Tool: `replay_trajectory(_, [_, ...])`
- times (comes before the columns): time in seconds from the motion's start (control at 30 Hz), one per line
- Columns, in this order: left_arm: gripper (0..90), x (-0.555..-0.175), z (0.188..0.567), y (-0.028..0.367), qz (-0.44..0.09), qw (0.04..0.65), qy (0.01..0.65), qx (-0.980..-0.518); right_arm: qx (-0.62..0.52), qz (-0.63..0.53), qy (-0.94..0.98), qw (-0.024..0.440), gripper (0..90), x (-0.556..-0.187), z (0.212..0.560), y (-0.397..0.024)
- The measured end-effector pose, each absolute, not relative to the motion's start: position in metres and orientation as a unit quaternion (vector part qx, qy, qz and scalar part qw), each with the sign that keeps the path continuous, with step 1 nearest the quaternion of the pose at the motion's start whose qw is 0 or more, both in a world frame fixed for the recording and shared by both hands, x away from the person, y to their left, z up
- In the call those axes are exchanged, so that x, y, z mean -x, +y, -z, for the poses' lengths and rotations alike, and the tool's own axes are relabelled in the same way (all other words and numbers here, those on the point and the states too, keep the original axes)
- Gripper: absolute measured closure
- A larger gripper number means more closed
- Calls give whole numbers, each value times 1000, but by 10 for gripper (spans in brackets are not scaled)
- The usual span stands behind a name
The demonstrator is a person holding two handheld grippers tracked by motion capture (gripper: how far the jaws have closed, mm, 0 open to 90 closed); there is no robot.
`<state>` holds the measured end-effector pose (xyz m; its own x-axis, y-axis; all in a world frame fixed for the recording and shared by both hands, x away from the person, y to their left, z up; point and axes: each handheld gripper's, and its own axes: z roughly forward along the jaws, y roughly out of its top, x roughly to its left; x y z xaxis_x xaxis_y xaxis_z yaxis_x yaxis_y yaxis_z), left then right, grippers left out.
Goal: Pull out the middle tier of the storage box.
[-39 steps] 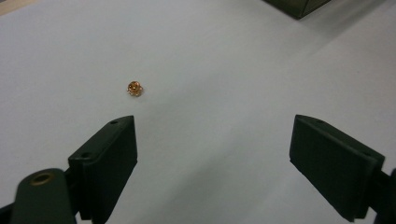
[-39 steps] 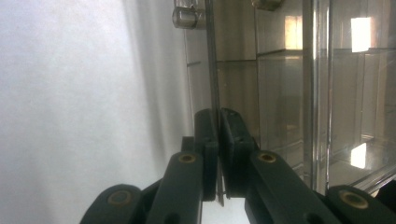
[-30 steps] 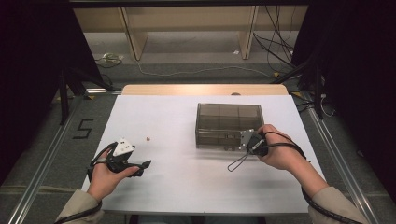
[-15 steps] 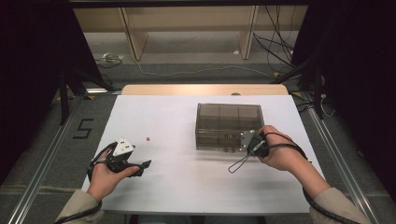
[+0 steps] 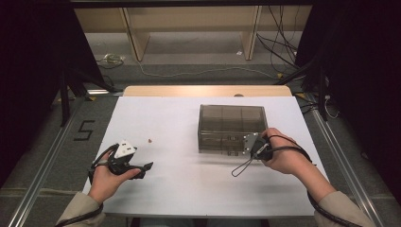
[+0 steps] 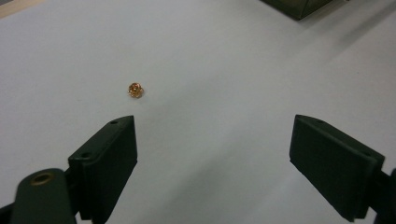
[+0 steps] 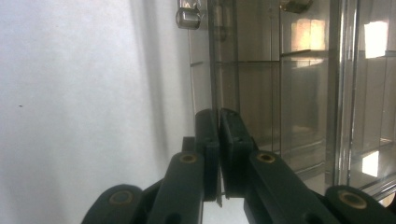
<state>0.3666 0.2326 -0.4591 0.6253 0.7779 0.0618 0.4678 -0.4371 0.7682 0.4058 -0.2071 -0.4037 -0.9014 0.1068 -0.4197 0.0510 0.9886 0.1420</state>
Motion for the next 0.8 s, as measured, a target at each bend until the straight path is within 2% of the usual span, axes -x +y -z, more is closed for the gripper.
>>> replay_trajectory(0.8, [153, -367, 459, 232, -209, 371, 379, -821, -36, -65, 976, 205, 878, -400, 404, -208])
